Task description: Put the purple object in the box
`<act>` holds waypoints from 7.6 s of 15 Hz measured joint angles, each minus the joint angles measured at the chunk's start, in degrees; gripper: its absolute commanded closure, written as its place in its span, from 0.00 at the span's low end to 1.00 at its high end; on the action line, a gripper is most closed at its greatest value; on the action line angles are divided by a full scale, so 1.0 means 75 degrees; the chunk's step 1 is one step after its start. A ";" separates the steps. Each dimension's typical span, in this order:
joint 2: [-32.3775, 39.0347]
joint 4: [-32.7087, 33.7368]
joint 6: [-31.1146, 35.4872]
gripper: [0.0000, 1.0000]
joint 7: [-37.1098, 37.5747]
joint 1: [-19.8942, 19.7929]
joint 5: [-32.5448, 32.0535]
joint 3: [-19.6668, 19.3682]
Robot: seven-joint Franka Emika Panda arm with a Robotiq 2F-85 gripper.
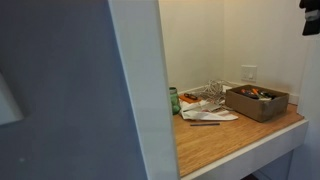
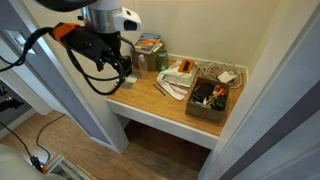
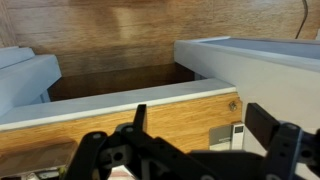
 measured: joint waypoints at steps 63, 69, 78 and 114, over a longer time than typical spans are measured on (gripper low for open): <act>0.7836 0.2832 0.5252 0.00 -0.7584 -0.0133 -0.1120 0.1534; 0.8979 0.3795 0.5653 0.01 -0.8161 -0.0694 -0.0872 0.1980; 1.0100 0.5014 0.5748 0.40 -0.8356 -0.1097 -0.0714 0.2366; 1.1281 0.6123 0.6119 0.98 -0.8544 -0.1291 -0.0724 0.2546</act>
